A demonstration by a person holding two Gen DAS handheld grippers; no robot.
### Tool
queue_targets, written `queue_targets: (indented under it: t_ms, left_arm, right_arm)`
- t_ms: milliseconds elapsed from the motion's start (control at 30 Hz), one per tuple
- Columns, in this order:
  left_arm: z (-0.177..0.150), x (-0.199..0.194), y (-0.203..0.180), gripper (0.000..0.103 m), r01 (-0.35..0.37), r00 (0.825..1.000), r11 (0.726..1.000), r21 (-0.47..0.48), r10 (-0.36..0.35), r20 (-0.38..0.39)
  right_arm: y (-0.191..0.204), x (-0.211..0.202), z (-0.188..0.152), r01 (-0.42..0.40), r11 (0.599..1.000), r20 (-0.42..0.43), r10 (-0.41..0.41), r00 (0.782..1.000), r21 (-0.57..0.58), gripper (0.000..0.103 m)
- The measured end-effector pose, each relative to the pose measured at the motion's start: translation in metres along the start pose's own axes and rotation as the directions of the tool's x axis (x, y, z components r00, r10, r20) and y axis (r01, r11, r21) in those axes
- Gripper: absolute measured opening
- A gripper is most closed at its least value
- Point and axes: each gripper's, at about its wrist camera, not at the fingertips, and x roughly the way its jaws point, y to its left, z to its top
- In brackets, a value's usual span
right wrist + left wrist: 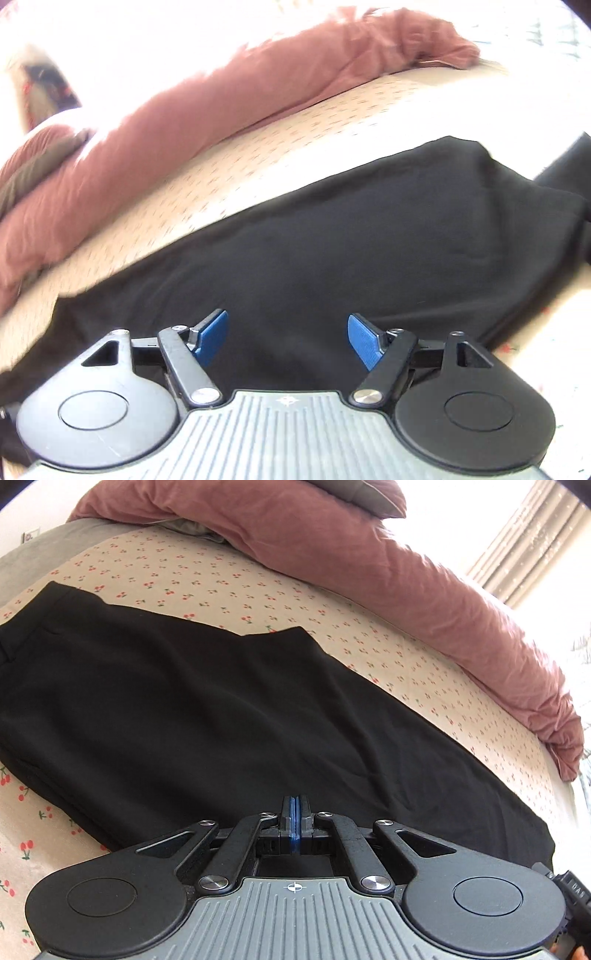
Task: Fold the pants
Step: 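Lay the black trousers flat and open the left gripper above them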
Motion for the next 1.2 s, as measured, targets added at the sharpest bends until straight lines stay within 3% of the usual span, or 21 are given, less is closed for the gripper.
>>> queue_targets:
  t_ms: [100, 133, 200, 233, 300, 400, 533, 733, 800, 900, 1000, 1200]
  left_arm:
    - [-0.009, -0.001, -0.014, 0.004, 0.044, 0.999, 0.998, 0.034, -0.044, 0.004]
    - [-0.014, 0.004, -0.017, 0.007, 0.07, 0.997, 0.996, 0.049, -0.071, 0.008]
    - [-0.03, 0.018, -0.017, 0.011, 0.082, 0.996, 0.992, 0.091, -0.084, 0.019]
    - [-0.038, 0.025, -0.019, 0.01, 0.056, 0.998, 0.99, 0.128, -0.06, 0.028]
    - [-0.045, 0.034, -0.029, 0.008, 0.017, 0.999, 0.978, 0.207, -0.027, 0.045]
    - [-0.042, 0.037, -0.043, 0.009, 0.03, 0.998, 0.959, 0.28, -0.047, 0.051]
    - [-0.046, 0.049, -0.044, 0.009, 0.007, 1.0, 0.955, 0.297, -0.008, 0.003]
    - [-0.049, 0.042, -0.033, 0.009, 0.033, 0.999, 0.958, 0.285, -0.032, -0.006]
    - [-0.049, 0.041, -0.027, 0.009, 0.047, 0.999, 0.962, 0.268, -0.045, -0.012]
    - [-0.045, 0.042, -0.019, 0.011, 0.052, 0.999, 0.971, 0.234, -0.049, -0.02]
    - [-0.04, 0.047, -0.011, 0.011, 0.046, 0.999, 0.984, 0.174, -0.041, -0.035]
    - [-0.038, 0.042, -0.004, 0.011, 0.044, 0.998, 0.991, 0.124, -0.038, -0.049]
  right_arm:
    - [-0.065, -0.012, 0.014, 0.003, 0.97, 0.009, -0.006, 1.0, 0.243, 0.044]
    - [-0.092, -0.017, 0.016, 0.01, 0.938, 0.015, -0.017, 1.0, 0.347, 0.043]
    - [-0.129, -0.03, 0.019, 0.058, 0.889, 0.023, -0.077, 0.997, 0.453, 0.041]
    - [-0.141, -0.038, 0.021, 0.08, 0.881, 0.038, -0.111, 0.993, 0.467, 0.041]
    - [-0.154, -0.053, 0.029, 0.112, 0.892, 0.081, -0.163, 0.983, 0.438, 0.041]
    - [-0.174, -0.066, 0.034, 0.174, 0.904, 0.115, -0.235, 0.965, 0.39, 0.039]
    - [-0.177, -0.046, 0.028, 0.143, 0.918, 0.092, -0.189, 0.978, 0.369, 0.028]
    - [-0.165, -0.01, 0.034, 0.136, 0.929, 0.092, -0.177, 0.98, 0.343, 0.0]
    - [-0.16, -0.008, 0.036, 0.159, 0.933, 0.115, -0.205, 0.972, 0.322, 0.0]
    - [-0.151, -0.018, 0.044, 0.113, 0.949, 0.203, -0.177, 0.963, 0.294, 0.0]
    - [-0.127, -0.029, 0.055, 0.116, 0.979, 0.319, -0.165, 0.933, 0.166, 0.0]
    - [-0.143, -0.017, 0.054, 0.196, 0.962, 0.269, -0.243, 0.932, 0.192, 0.0]
